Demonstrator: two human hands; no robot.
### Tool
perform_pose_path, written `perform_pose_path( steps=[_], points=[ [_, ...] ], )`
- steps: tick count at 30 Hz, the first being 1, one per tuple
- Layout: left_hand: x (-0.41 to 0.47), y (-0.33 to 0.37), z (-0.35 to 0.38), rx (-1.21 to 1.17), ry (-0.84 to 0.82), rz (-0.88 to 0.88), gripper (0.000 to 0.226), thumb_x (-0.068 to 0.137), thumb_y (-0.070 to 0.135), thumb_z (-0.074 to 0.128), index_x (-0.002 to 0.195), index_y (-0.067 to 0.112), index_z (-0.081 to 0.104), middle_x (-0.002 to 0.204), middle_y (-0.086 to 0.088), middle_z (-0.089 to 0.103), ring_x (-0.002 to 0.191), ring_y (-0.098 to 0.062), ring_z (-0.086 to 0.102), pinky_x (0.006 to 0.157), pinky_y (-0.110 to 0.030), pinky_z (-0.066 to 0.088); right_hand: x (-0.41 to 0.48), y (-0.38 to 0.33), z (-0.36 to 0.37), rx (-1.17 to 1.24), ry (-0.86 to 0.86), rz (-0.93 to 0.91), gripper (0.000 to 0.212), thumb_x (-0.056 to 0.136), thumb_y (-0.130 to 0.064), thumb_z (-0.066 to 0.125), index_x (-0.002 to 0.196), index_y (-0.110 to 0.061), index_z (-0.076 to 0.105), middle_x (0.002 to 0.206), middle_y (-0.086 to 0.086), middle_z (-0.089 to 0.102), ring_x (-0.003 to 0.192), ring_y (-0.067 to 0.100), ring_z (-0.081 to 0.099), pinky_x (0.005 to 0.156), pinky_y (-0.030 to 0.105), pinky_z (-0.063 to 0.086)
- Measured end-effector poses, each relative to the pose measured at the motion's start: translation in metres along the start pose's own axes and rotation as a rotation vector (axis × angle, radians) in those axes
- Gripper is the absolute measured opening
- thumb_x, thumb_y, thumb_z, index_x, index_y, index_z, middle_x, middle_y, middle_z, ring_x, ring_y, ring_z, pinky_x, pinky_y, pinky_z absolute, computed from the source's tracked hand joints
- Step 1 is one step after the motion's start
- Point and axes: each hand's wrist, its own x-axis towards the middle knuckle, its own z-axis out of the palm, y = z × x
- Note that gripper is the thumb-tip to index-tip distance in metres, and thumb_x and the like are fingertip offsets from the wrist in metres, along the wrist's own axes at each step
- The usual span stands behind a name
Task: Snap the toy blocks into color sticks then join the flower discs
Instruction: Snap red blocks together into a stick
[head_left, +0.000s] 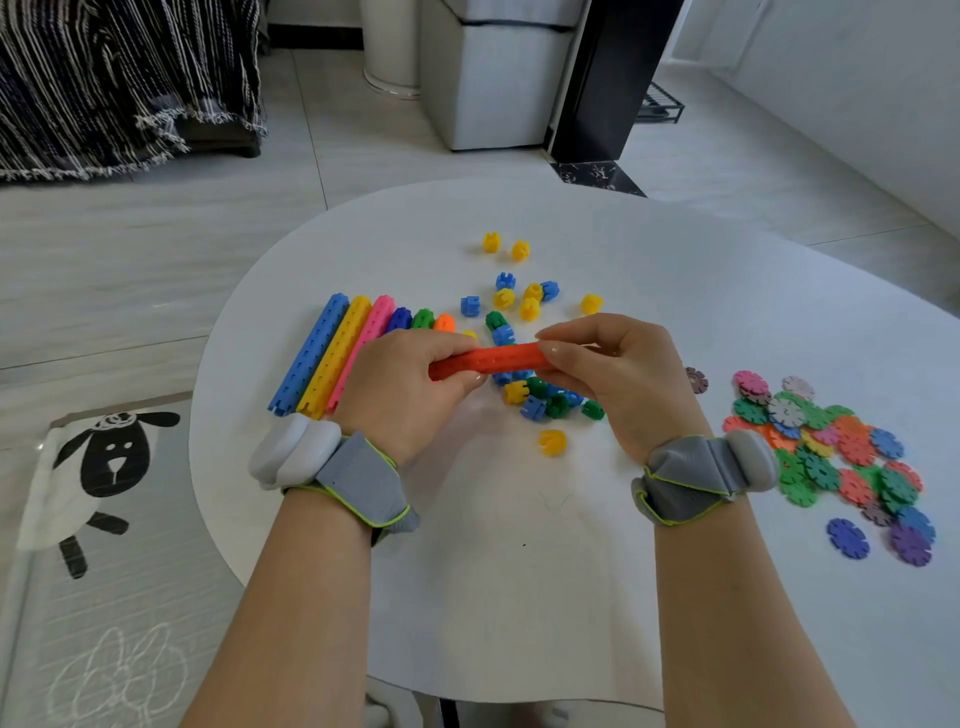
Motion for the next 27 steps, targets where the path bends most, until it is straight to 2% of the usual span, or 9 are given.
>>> perform_pose_path(
  steps=[4, 8, 11, 13, 16, 19, 21, 23, 27],
  points=[
    [0.001, -0.007, 0.002, 0.103, 0.016, 0.030, 0.032, 0.084, 0.029, 0.066, 0.116, 0.023, 0.066, 0.114, 0.002, 0.066, 0.110, -0.018, 0.051, 0.088, -0.015, 0.025, -0.007, -0.004, 0.001, -0.017, -0.149, 0.051, 0.015, 0.083, 0.003, 0.066, 0.086, -0.011, 0.071, 0.086, 0.015, 0.073, 0.080, 0.028, 0.072, 0.075, 0.031, 0.059],
    [0.004, -0.011, 0.006, 0.153, 0.091, 0.060, 0.032, 0.077, 0.031, 0.068, 0.107, 0.021, 0.071, 0.119, -0.005, 0.062, 0.114, -0.030, 0.049, 0.099, -0.033, 0.031, -0.010, -0.007, 0.008, -0.096, -0.165, 0.048, 0.017, 0.083, 0.001, 0.067, 0.086, -0.016, 0.069, 0.085, 0.014, 0.073, 0.073, 0.025, 0.071, 0.070, 0.032, 0.060],
    [0.004, -0.007, 0.009, 0.145, 0.134, 0.005, 0.032, 0.080, 0.019, 0.071, 0.111, 0.023, 0.069, 0.131, -0.006, 0.049, 0.120, -0.029, 0.040, 0.097, -0.025, 0.026, -0.014, -0.009, 0.015, -0.154, -0.151, 0.035, 0.012, 0.081, -0.001, 0.069, 0.085, -0.011, 0.064, 0.085, 0.012, 0.069, 0.067, 0.020, 0.071, 0.067, 0.032, 0.060],
    [0.003, -0.006, 0.011, 0.117, 0.116, -0.020, 0.040, 0.081, 0.016, 0.069, 0.120, 0.022, 0.063, 0.137, -0.006, 0.041, 0.123, -0.024, 0.039, 0.095, -0.017, 0.024, -0.018, -0.009, 0.020, -0.132, -0.158, 0.051, 0.014, 0.081, 0.000, 0.069, 0.087, -0.004, 0.058, 0.084, 0.013, 0.066, 0.068, 0.024, 0.072, 0.068, 0.037, 0.060],
    [0.004, -0.006, 0.013, 0.120, 0.076, -0.076, 0.052, 0.084, 0.016, 0.065, 0.133, 0.021, 0.050, 0.137, -0.006, 0.039, 0.123, -0.019, 0.040, 0.088, -0.010, 0.022, -0.024, -0.007, 0.030, -0.156, -0.175, 0.060, 0.019, 0.081, -0.002, 0.070, 0.087, -0.002, 0.052, 0.078, 0.009, 0.064, 0.068, 0.027, 0.072, 0.069, 0.043, 0.060],
    [0.005, -0.005, 0.015, 0.176, 0.082, -0.093, 0.046, 0.085, 0.017, 0.061, 0.129, 0.019, 0.048, 0.126, -0.005, 0.052, 0.113, -0.022, 0.047, 0.084, -0.021, 0.032, -0.027, -0.001, 0.040, -0.277, -0.145, 0.060, 0.021, 0.080, -0.008, 0.071, 0.081, -0.009, 0.050, 0.074, 0.006, 0.064, 0.063, 0.022, 0.071, 0.065, 0.043, 0.060],
    [0.004, -0.004, 0.015, 0.204, 0.068, -0.092, 0.045, 0.085, 0.015, 0.058, 0.128, 0.019, 0.047, 0.121, -0.003, 0.058, 0.108, -0.025, 0.052, 0.082, -0.029, 0.038, -0.027, 0.001, 0.043, -0.426, -0.109, 0.046, 0.022, 0.080, -0.014, 0.070, 0.076, -0.015, 0.049, 0.072, 0.005, 0.067, 0.057, 0.019, 0.069, 0.059, 0.037, 0.060],
    [0.003, -0.003, 0.016, 0.256, 0.052, -0.108, 0.049, 0.087, 0.015, 0.054, 0.134, 0.025, 0.044, 0.127, 0.001, 0.057, 0.116, -0.025, 0.051, 0.092, -0.036, 0.041, -0.026, 0.000, 0.045, -0.524, -0.090, 0.035, 0.022, 0.081, -0.021, 0.070, 0.075, -0.018, 0.049, 0.070, 0.003, 0.069, 0.052, 0.016, 0.066, 0.055, 0.032, 0.057],
    [0.005, -0.006, 0.016, 0.288, 0.090, -0.098, 0.042, 0.095, 0.015, 0.041, 0.134, 0.029, 0.048, 0.133, 0.003, 0.054, 0.124, -0.021, 0.046, 0.098, -0.038, 0.036, -0.021, 0.001, 0.046, -0.553, -0.065, 0.026, 0.017, 0.082, -0.024, 0.069, 0.073, -0.021, 0.055, 0.075, 0.002, 0.070, 0.059, 0.020, 0.068, 0.067, 0.040, 0.059]
  ],
)
